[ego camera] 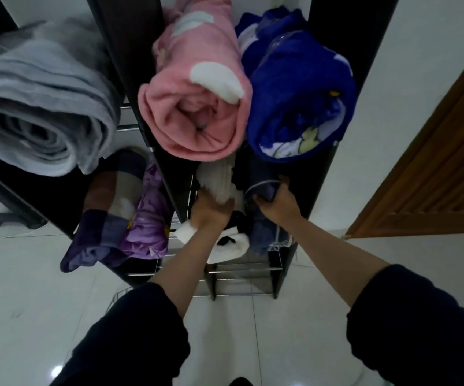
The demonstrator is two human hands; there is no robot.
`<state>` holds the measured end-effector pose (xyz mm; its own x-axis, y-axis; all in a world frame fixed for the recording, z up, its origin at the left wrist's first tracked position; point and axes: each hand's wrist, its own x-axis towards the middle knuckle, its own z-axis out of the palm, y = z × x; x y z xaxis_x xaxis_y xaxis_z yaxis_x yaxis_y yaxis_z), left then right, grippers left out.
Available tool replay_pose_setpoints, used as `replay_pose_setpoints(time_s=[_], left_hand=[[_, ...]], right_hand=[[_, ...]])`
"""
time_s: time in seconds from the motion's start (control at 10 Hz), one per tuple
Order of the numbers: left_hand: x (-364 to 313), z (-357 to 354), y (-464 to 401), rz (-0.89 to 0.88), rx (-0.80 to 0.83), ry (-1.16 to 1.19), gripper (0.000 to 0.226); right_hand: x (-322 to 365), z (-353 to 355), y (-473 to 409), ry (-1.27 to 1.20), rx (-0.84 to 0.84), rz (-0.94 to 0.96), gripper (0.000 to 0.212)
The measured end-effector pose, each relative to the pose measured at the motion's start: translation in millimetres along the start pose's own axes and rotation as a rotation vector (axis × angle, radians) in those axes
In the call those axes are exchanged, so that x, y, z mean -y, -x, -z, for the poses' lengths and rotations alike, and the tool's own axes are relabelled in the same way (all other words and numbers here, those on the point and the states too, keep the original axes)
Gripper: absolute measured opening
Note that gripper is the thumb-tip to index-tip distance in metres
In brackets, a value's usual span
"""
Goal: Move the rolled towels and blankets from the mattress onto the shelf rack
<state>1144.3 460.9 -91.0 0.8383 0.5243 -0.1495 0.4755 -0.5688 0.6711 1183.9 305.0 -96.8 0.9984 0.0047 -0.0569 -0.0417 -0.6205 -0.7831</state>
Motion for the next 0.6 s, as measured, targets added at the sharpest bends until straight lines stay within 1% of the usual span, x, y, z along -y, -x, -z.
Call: replay_pose_setpoints(time_s=[0.1, 0.2, 0.3, 0.4, 0.5, 0.6], left_hand=[[13, -12, -13, 0.040, 0.104, -0.102, 0.097], [18, -13, -1, 0.014, 0.049, -0.206, 0.102], [15, -1, 18, 0.021, 0.096, -0.246, 0.101], [13, 16, 36, 0.025, 0.164, -0.237, 0.094], [12, 36, 55, 0.032, 0.182, -0.180, 0.087], [7, 61, 77, 0.019, 0.200, -0.123, 0.083]], right_hand=[[-3, -12, -21, 0.172, 0.093, 0.049, 0.101], [1, -11, -18, 0.316, 0.118, 0.065, 0.096], [7, -4, 1, 0.387, 0.063, 0.088, 0.087], [22, 6, 27, 0.447, 0.097, 0.053, 0.081], [40, 17, 50, 0.469, 0.144, 0.030, 0.077], [59, 30, 74, 0.452, 0.130, 0.040, 0.075]])
